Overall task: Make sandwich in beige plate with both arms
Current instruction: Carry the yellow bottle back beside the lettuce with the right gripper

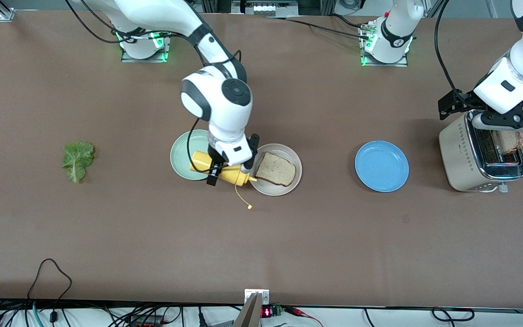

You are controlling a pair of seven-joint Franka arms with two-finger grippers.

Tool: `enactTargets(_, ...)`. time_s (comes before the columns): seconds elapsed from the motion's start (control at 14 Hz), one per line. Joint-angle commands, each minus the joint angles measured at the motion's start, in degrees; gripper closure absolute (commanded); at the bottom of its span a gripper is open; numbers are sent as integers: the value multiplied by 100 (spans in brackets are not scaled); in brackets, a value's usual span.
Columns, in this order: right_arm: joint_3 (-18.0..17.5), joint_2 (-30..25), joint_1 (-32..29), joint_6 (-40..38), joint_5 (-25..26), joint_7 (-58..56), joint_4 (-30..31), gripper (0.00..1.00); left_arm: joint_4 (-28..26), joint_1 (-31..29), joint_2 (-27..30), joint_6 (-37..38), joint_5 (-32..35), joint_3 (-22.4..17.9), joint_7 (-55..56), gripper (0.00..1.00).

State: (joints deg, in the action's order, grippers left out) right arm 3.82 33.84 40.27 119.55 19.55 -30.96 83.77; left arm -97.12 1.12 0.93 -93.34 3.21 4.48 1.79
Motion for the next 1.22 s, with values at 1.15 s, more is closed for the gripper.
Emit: enactTargets(1.15, -66, -1485, -3770, -1486, -6873, -7622, 1684, 62, 79, 46, -5, 123, -92, -44, 14, 0)
